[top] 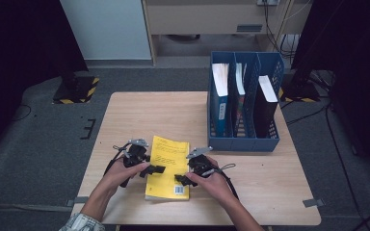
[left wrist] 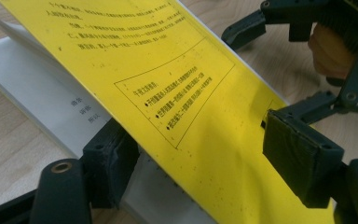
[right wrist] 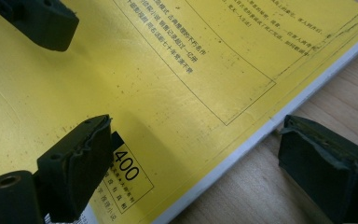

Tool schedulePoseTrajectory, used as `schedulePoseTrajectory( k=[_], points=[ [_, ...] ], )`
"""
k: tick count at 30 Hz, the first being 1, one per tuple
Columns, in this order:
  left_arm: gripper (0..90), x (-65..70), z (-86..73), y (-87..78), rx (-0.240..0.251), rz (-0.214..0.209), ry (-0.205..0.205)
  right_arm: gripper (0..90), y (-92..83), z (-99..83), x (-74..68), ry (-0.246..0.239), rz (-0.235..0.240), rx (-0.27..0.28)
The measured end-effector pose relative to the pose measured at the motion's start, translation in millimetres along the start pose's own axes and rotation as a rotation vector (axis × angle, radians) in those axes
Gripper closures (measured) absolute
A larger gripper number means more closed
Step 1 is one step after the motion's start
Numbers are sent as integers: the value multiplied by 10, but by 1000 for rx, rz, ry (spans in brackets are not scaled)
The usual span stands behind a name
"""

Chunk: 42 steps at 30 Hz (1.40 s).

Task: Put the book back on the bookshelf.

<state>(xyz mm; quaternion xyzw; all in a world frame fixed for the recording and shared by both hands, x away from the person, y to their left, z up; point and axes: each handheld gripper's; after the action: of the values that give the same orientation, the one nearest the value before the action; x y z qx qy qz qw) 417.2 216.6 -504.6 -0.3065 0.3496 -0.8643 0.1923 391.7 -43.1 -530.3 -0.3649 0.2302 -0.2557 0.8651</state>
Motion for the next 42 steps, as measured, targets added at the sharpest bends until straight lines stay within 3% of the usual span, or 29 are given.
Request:
schedulePoseTrajectory(
  k=[3,6,8,14,17,27,42],
  points=[
    [228,7,31,44,-16,-3,13,104,-3,-1,6,-2,-3,0],
    [245,35,63,55,-46,31,48,104,-5,-1,8,-2,0,-1],
    [368,39,67,39,-49,65,50,104,-5,-2,9,-3,0,0],
    [525,13,79,10,-44,78,30,104,-3,0,-4,-1,-7,-2],
    [557,23,81,8,-52,86,43,104,-3,0,-3,-10,-8,-5],
    [644,16,151,-29,-90,74,62,101,2,4,-9,-10,-14,-5],
    [784,74,198,-115,-48,52,83,93,1,3,2,-2,-2,-5]
  ],
)
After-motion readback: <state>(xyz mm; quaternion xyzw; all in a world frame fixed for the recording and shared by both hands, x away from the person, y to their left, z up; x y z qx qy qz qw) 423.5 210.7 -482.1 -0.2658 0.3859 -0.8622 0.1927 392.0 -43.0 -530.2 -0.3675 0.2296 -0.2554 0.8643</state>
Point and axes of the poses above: each handheld gripper's, and its own axes: y roughly forward along the jaws, z roughly out of its top, x roughly to its right, and after that the axes turned 5 degrees about -x, right-handed
